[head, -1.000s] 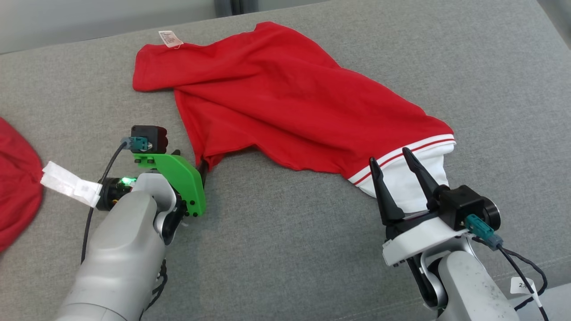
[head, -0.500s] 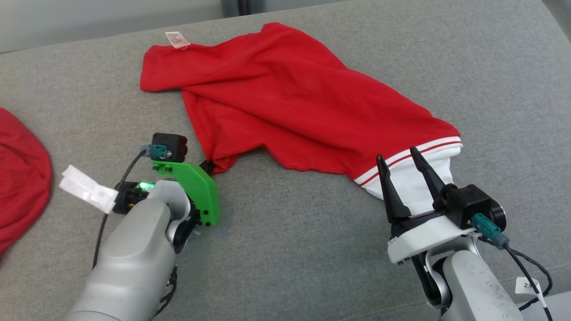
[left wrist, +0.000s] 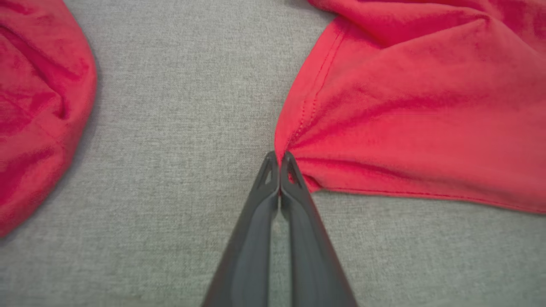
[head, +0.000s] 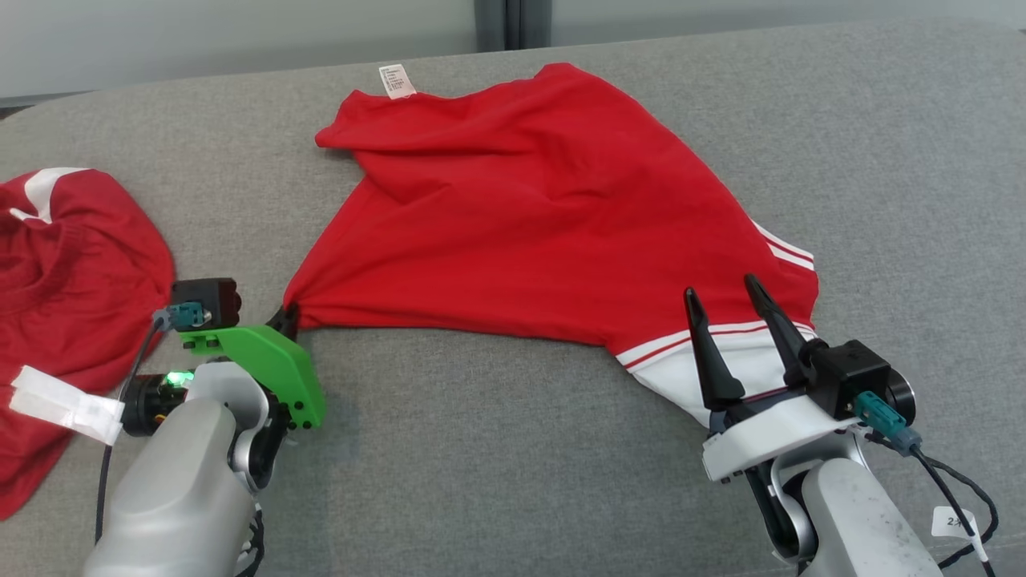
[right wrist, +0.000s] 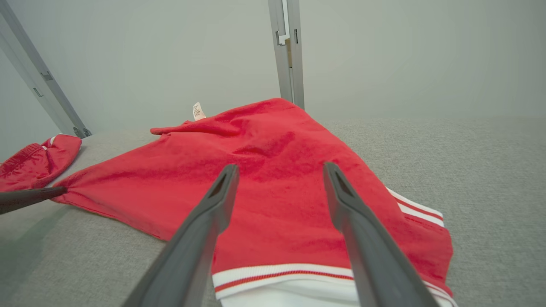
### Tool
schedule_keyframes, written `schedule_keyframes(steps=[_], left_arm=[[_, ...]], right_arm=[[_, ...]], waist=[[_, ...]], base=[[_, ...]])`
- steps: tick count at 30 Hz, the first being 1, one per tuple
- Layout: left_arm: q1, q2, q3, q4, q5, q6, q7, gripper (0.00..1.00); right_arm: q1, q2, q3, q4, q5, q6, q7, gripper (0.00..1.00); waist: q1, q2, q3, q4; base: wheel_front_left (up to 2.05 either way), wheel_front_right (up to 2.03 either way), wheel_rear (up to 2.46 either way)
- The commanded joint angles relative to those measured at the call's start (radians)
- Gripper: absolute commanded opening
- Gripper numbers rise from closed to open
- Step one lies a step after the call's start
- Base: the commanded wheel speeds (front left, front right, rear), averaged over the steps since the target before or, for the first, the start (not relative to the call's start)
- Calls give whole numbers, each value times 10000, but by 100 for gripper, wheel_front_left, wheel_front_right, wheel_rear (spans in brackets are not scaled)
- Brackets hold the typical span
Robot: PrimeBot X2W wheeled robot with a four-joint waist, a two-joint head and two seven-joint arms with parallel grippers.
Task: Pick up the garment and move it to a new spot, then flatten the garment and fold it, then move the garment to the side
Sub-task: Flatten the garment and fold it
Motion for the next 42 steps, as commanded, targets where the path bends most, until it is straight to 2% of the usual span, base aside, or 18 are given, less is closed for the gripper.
schedule_keyframes(steps=[1, 4, 7, 12, 18, 21, 24, 32, 42], left_arm=[[249, 62, 74, -180, -68, 125, -57, 100], [599, 69, 129, -582, -49, 341, -374, 100], [1057, 96, 295, -1154, -39, 549, -1214, 100], [1876, 179, 579, -2311, 179, 440, -2622, 100], [3168, 41, 1682, -4768, 1305, 407, -2806, 100], [3921, -202, 2489, -5962, 2074, 210, -2802, 100], [4652, -499, 3085, -6552, 2679, -144, -2801, 100], [5754, -1155, 4276, -6687, 3533, -630, -2805, 100], [5670, -1440, 4602, -6322, 4041, -972, -2806, 100]], right_arm=[[110, -26, 6, 16, -30, -12, -42, 100], [115, -28, -3, 41, -8, -12, -42, 100], [177, -26, -127, 37, -55, -12, -43, 100], [339, -26, -492, -58, -134, -12, -26, 100], [585, -25, -1022, -171, -239, -12, 44, 100], [640, -26, -1214, -238, -280, -12, 113, 100], [786, -25, -1378, -291, -265, -12, 160, 100], [1077, -28, -1675, -332, -340, -12, 393, 100], [784, -28, -1866, -295, -248, -12, 1076, 100]], waist=[[0, 0, -112, 85], [0, 0, -195, 82], [0, 0, -333, 74], [0, 0, -598, 165], [0, 0, -928, 431], [0, 0, -1081, 524], [0, 0, -1250, 609], [0, 0, -1715, 686], [0, 0, -1745, 603]], base=[[0, 0, 0], [0, 0, 0], [0, 0, 0], [0, 0, 0], [0, 0, 0], [0, 0, 0], [0, 0, 0], [0, 0, 0], [0, 0, 0]])
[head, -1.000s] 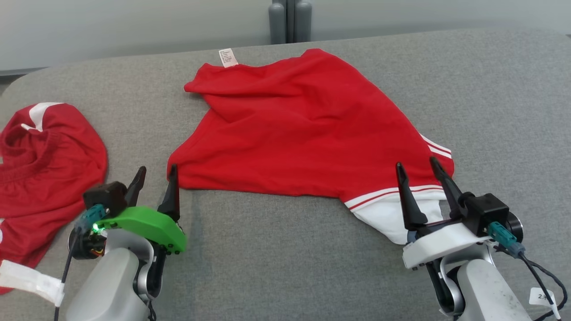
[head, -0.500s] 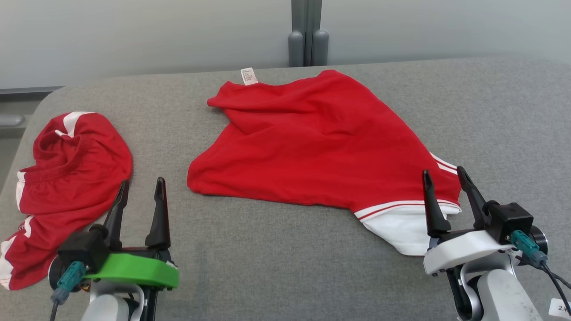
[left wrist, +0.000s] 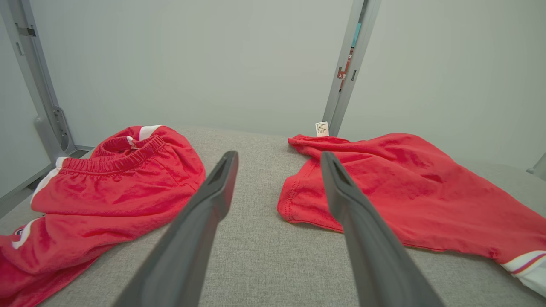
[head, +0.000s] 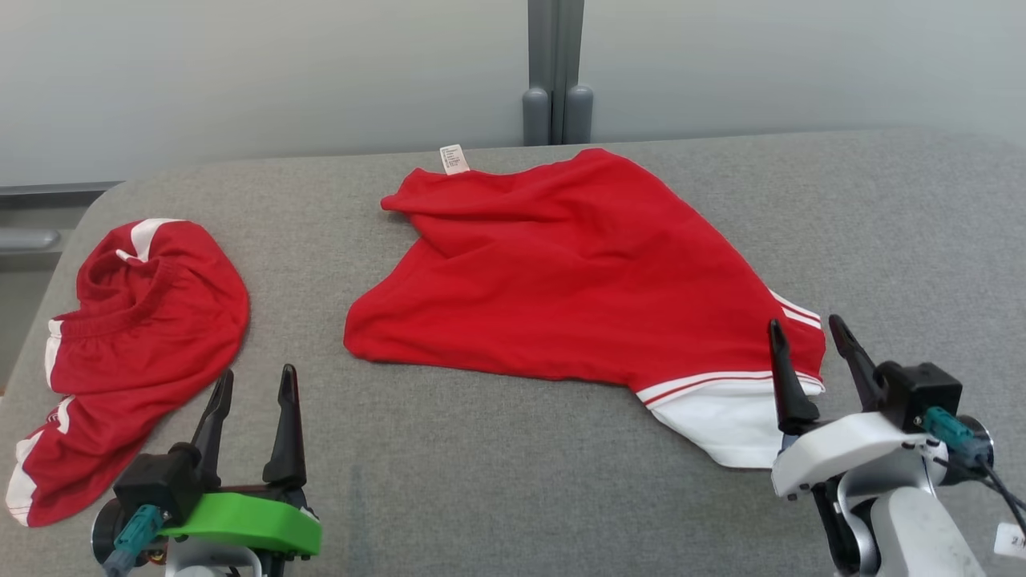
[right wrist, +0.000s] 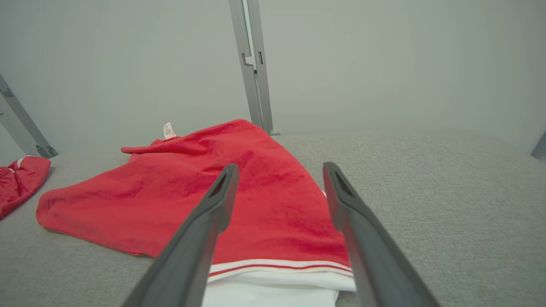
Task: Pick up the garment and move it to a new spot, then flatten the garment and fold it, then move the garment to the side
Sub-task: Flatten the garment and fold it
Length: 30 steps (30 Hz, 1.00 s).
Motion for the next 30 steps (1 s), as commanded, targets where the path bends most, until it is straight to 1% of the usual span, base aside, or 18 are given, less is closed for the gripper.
schedule_keyframes(steps=[1, 3, 8, 10, 13, 16, 18, 23, 26, 27, 28, 30], left_arm=[[-117, -46, 63, 35, 70, -48, 1, 100], [-223, -65, 37, 64, 113, -69, 1, 100], [-519, -88, -63, 81, 197, -122, 1, 100], [-659, -98, -123, 58, 230, -117, 1, 100], [-880, -113, -214, 31, 256, -130, 2, 100], [-1051, -47, -395, 20, 247, -135, 1, 100], [-1168, 20, -479, -4, 191, -131, 1, 100], [-1327, 134, -638, -27, 135, -133, 1, 100], [-1431, 227, -733, -33, 123, -134, 1, 100], [-1449, 239, -756, -41, 116, -134, 1, 100], [-1464, 250, -773, -51, 107, -134, 1, 100], [-1511, 289, -786, -78, 84, -135, 1, 100]], right_arm=[[-310, -35, -140, 35, 72, -10, 271, 100], [-632, -33, -431, 207, 111, -10, 1021, 100], [-1830, -34, -1662, 952, 76, -10, 4085, 100], [-2348, -123, -2154, 1174, -75, -10, 4975, 100], [-2880, -136, -2734, 1654, -201, -10, 5945, 100], [-3291, -270, -2919, 2239, -381, -9, 6383, 100], [-3453, -285, -3053, 2677, -473, -9, 6420, 100], [-3894, -394, -3072, 3751, -457, -9, 6024, 100], [-4140, -358, -2956, 4462, -125, -9, 5916, 100], [-4223, -430, -2853, 4646, -82, -7, 5949, 36], [-4318, -515, -2742, 4802, -17, -7, 5877, 0], [-4539, -725, -2656, 4858, 9, -7, 5487, 0]], waist=[[0, 0, 103, -59], [0, 0, 246, -98], [0, 0, 707, -97], [0, 0, 924, -59], [0, 0, 1232, 62], [0, 0, 1431, 203], [0, 0, 1563, 267], [0, 0, 1832, 401], [0, 0, 1977, 454], [0, 0, 2020, 475], [0, 0, 2062, 493], [0, 0, 2142, 514]], base=[[0, 0, 0], [0, 0, 0], [0, 0, 0], [0, 0, 0], [0, 0, 0], [0, 0, 0], [0, 0, 0], [0, 0, 0], [0, 0, 0], [0, 0, 0], [0, 0, 0], [0, 0, 0]])
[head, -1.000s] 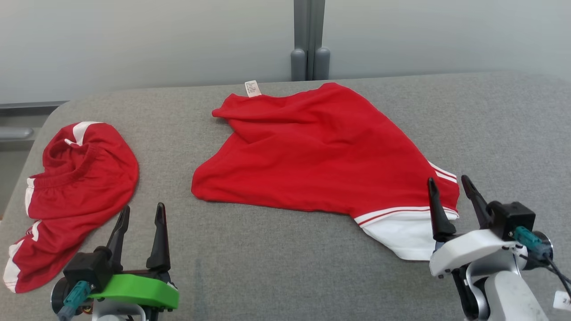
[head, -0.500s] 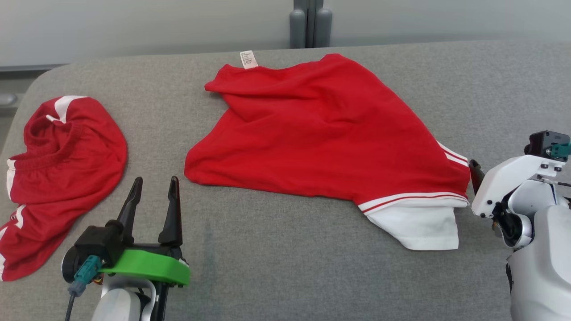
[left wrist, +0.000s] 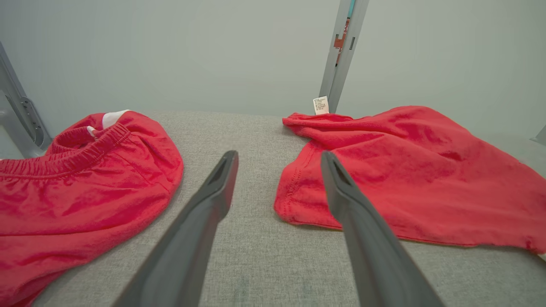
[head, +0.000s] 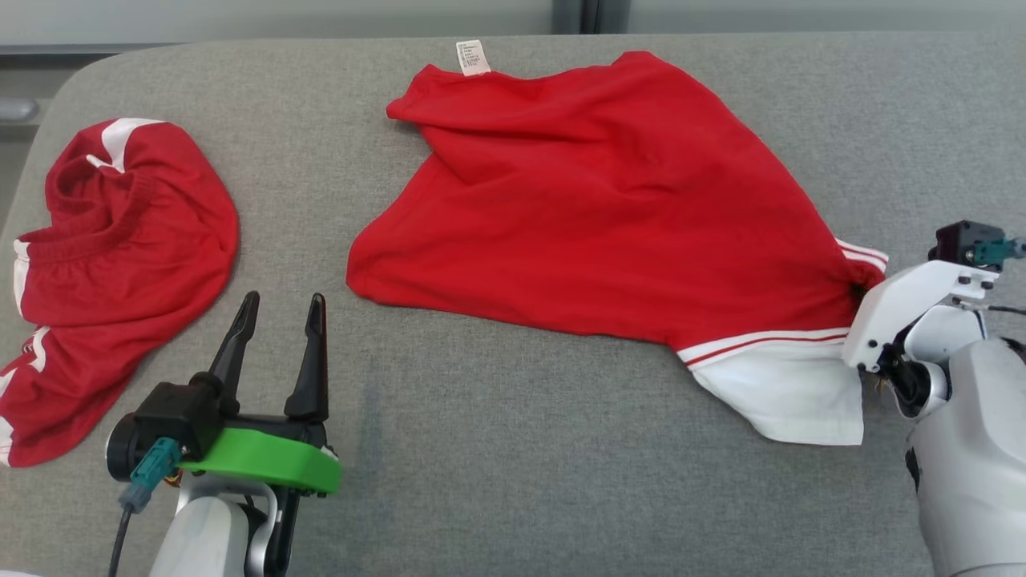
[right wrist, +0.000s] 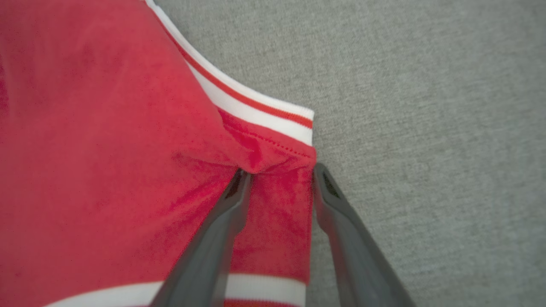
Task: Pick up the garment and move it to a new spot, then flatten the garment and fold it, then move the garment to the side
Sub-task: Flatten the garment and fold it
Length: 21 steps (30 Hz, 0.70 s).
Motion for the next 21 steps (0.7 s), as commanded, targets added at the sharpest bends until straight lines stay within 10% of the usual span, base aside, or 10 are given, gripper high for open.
schedule_keyframes(steps=[1, 12, 13, 14, 15, 21], left_arm=[[-197, 105, -20, -45, -61, -18, 1, 100], [-431, 4, -104, -102, -71, -19, 1, 100], [-454, -1, -104, -102, -69, -19, 1, 100], [-467, -9, -103, -96, -72, -19, 0, 100], [-477, -19, -105, -82, -74, -19, 0, 100], [-444, -63, -1, 27, -49, -19, 0, 100]], right_arm=[[-266, -154, -8, 14, 25, -3, -403, 0], [-2019, -988, 121, 311, -397, -3, -2157, 0], [-2167, -1030, 166, 352, -467, -3, -2385, 11], [-2269, -1060, 207, 400, -513, -5, -2565, 78], [-2343, -1107, 272, 453, -606, -3, -2821, 100], [-2228, -1140, 490, 666, -1214, -5, -4075, 100]], waist=[[0, -1, 123, 65], [0, -1, 381, 284], [0, -1, 398, 307], [0, -1, 410, 324], [0, -1, 415, 345], [0, -1, 201, 312]], base=[[0, 0, 0], [0, 0, 0], [0, 0, 0], [0, 0, 0], [0, 0, 0], [0, 0, 0]])
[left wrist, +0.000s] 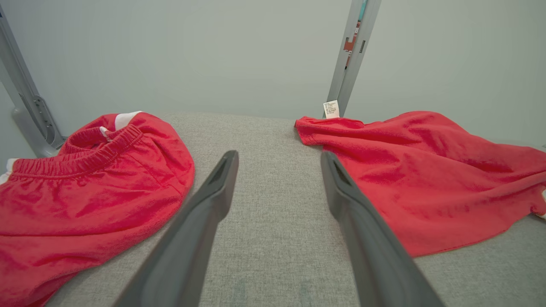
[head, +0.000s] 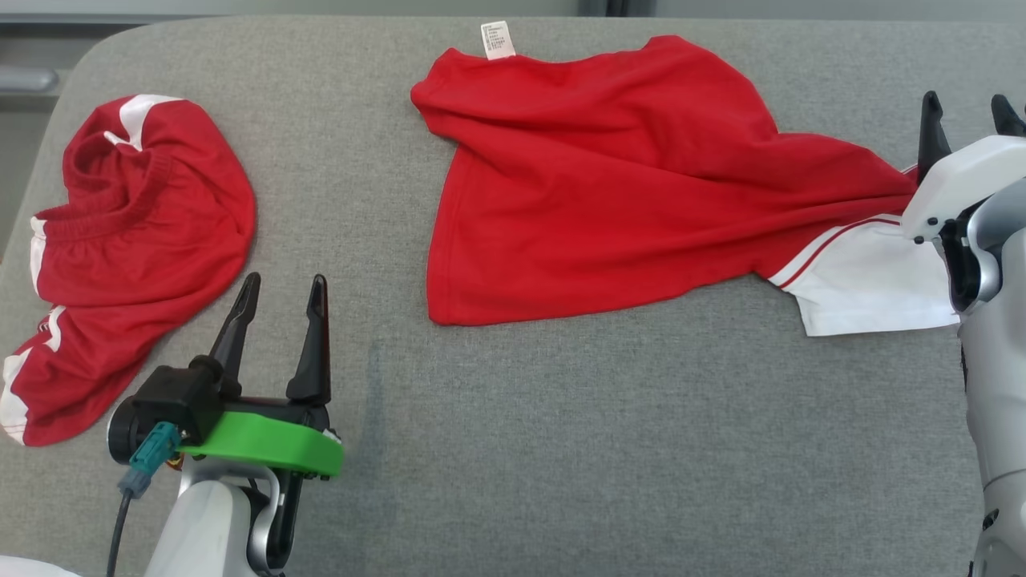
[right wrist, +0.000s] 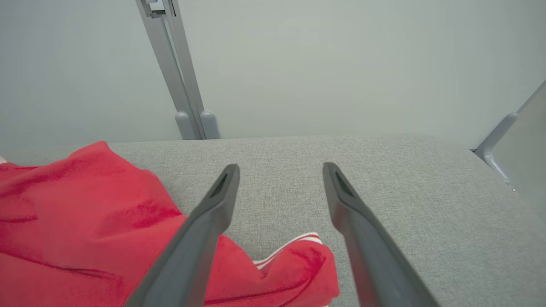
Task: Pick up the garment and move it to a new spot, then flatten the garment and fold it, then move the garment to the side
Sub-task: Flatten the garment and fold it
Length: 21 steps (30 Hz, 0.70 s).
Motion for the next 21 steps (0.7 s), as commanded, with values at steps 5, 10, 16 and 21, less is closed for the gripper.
schedule_keyframes(steps=[5, 10, 16, 21], left_arm=[[65, -37, 242, 127, 0, -20, 0, 100], [288, -101, 504, 213, 43, -20, 0, 100], [634, -163, 859, 249, 165, -20, 0, 100], [956, -201, 1063, 303, 251, -18, 0, 100]], right_arm=[[749, 288, 395, -361, -140, -5, -1499, 100], [1912, 720, 1208, -1142, 212, -7, -2302, 100], [3495, 1015, 2192, -2571, 546, -7, -2636, 100], [4668, 1301, 2358, -3707, 640, -7, -2679, 100]], waist=[[0, 0, -497, -254], [0, 0, -1011, -647], [0, 0, -1545, -1128], [0, 0, -1924, -1399]], base=[[0, 0, 0], [0, 0, 0], [0, 0, 0], [0, 0, 0]])
